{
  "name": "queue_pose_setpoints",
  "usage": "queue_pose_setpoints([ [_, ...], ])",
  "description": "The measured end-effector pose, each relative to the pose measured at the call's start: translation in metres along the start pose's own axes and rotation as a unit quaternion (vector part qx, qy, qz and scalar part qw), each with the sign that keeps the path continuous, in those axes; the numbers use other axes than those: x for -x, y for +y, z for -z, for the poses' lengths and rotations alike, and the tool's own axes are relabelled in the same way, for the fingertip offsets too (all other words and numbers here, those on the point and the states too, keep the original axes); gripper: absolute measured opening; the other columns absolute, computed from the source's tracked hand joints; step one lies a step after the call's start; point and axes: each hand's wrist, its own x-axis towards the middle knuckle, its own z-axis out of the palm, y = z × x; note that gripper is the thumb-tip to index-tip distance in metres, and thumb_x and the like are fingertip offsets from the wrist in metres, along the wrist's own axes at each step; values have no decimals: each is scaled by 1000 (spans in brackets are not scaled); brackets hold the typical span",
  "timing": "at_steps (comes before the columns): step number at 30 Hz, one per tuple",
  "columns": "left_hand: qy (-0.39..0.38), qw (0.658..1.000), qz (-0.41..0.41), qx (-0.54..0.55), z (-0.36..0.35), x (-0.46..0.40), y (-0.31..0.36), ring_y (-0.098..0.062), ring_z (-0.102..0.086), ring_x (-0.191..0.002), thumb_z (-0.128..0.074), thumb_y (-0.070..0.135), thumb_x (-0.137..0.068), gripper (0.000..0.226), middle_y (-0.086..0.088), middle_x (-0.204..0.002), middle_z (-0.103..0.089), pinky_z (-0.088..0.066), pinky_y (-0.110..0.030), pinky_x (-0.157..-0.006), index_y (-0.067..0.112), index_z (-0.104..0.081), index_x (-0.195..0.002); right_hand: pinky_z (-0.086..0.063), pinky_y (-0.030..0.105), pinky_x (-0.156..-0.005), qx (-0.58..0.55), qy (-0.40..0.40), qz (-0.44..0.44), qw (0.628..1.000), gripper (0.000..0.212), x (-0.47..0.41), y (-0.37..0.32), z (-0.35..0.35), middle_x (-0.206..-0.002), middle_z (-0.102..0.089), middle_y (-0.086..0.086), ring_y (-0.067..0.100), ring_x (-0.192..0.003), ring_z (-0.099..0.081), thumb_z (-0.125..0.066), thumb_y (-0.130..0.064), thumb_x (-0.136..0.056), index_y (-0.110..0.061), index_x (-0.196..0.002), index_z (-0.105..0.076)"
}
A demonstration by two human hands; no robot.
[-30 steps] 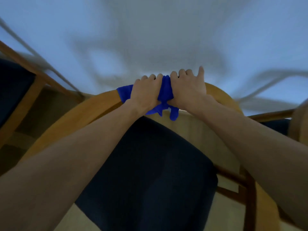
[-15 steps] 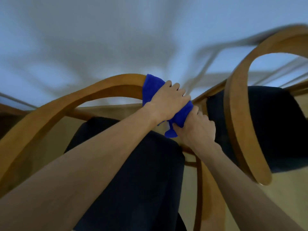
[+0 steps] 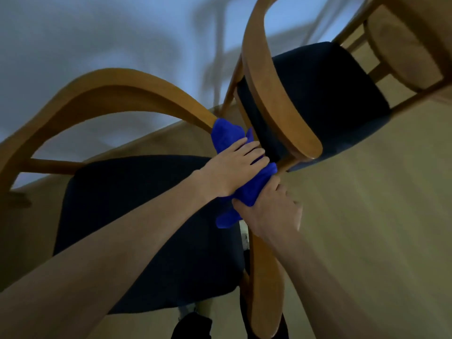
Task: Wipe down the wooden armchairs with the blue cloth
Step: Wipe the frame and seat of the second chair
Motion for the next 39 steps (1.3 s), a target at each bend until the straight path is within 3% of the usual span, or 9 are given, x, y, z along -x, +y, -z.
queue_pose_setpoints([
  [6,-24,997,-76,-23,-7,32,68,-31,-2,-149,-65,16,-85,86,-15,-161,-9,-11,-46,-121,9,-11,-152,-48,43,-88,-2,30,-75,997,96,77,32,-33,-120,-59,5,25,-105,-60,-53,-81,-71,-9,-132,-37],
  [12,-10,994,-112,3,-10,67,123,-29,-2,-149,-48,11,-92,73,-15,-162,-6,-12,-45,-121,10,-10,-154,-48,40,-84,-27,48,-124,991,92,139,51,-62,-112,-62,3,24,-99,-62,-50,-83,-69,-9,-123,-40],
  [19,12,994,-109,30,-24,112,180,-30,-5,-149,-27,11,-95,60,-16,-161,-6,-14,-46,-120,9,-15,-153,-49,37,-81,-73,29,-100,992,70,202,73,-86,-99,-62,-3,20,-89,-63,-52,-75,-73,-15,-106,-39],
  [22,14,994,-102,29,-26,129,203,-31,-4,-149,-50,10,-87,73,-17,-161,-6,-13,-47,-120,9,-18,-153,-49,37,-83,-65,-1,-83,994,57,224,85,-91,-96,-63,-3,20,-89,-63,-53,-66,-83,-16,-104,-39],
  [25,8,997,-71,30,-28,143,229,-30,-12,-149,-75,13,-76,81,-15,-160,-15,-17,-45,-120,13,-34,-146,-49,36,-84,-59,-32,-55,996,39,242,95,-96,-95,-67,-3,20,-87,-65,-55,-50,-90,-18,-104,-39],
  [28,25,996,-50,68,-27,156,250,-28,-21,-147,-77,6,-70,69,-11,-158,-25,-22,-42,-119,17,-50,-133,-49,35,-80,-75,-60,-24,995,29,254,112,-99,-93,-65,-3,21,-85,-65,-55,-37,-91,-18,-111,-45],
  [33,22,995,-26,92,-29,184,272,-25,-19,-148,-71,6,-74,57,-7,-159,-25,-23,-42,-118,16,-55,-127,-49,32,-71,-95,-125,43,987,25,271,133,-107,-95,-61,-2,21,-82,-62,-54,-26,-91,-17,-112,-46],
  [37,38,993,6,116,-36,207,286,-21,-23,-147,-47,9,-84,41,-5,-156,-32,-24,-39,-118,11,-57,-124,-40,17,-57,-269,-112,23,956,26,284,134,-124,-80,-59,-4,18,-69,-58,-55,-1,-84,-17,-103,-49],
  [39,44,989,32,141,-40,222,288,-19,-31,-143,-51,19,-82,42,-3,-150,-42,-29,-36,-114,11,-59,-123,-46,19,-63,-431,-94,-36,897,42,294,130,-127,-86,-65,-3,16,-73,-62,-54,10,-79,-20,-108,-53],
])
